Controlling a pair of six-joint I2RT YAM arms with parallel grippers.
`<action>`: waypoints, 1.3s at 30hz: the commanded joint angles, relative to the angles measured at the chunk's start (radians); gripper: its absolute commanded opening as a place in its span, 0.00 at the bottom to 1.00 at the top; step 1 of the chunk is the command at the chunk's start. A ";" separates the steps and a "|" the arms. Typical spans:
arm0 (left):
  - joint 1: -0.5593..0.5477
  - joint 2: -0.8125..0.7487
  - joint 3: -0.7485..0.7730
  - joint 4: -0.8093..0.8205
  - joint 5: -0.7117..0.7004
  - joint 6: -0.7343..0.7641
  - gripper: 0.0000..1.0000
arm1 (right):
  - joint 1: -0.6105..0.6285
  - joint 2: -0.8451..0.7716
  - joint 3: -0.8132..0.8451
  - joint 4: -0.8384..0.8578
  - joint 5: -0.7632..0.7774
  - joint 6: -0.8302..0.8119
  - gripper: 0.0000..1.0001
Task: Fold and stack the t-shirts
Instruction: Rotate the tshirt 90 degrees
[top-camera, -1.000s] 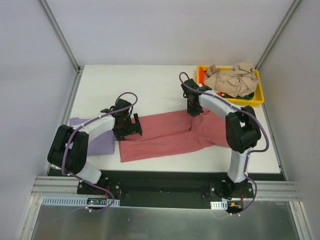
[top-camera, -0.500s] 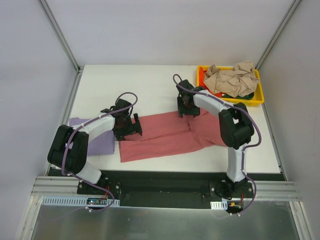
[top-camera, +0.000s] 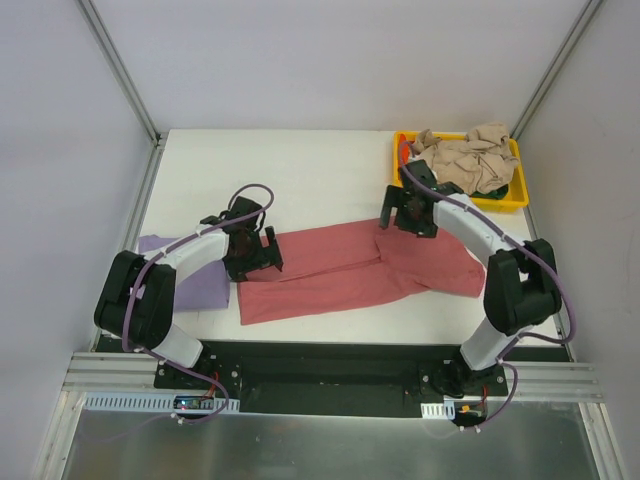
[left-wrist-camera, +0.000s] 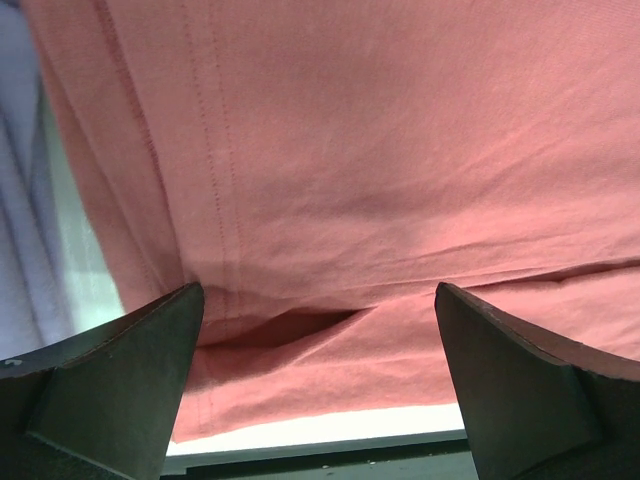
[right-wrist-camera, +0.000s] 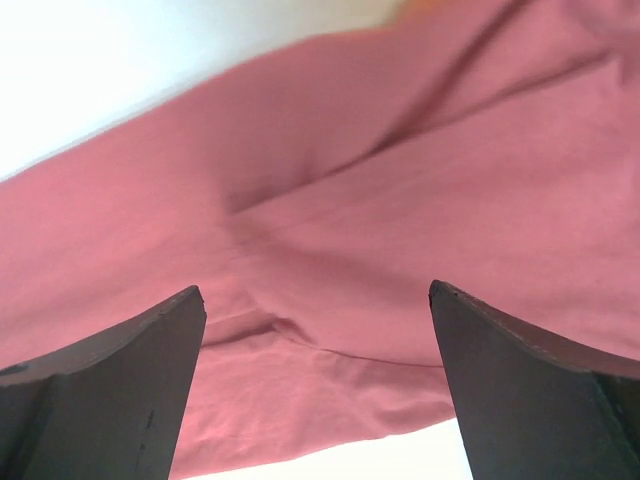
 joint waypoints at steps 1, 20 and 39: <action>-0.061 -0.068 0.087 -0.117 -0.140 -0.032 0.99 | -0.122 -0.037 -0.114 0.045 -0.062 0.122 0.96; -0.251 -0.028 -0.080 -0.120 0.010 -0.114 0.99 | -0.010 0.301 0.110 -0.061 -0.217 -0.060 0.96; -0.408 -0.212 -0.177 -0.111 0.114 -0.177 0.99 | 0.202 0.809 1.061 -0.448 -0.464 -0.293 0.96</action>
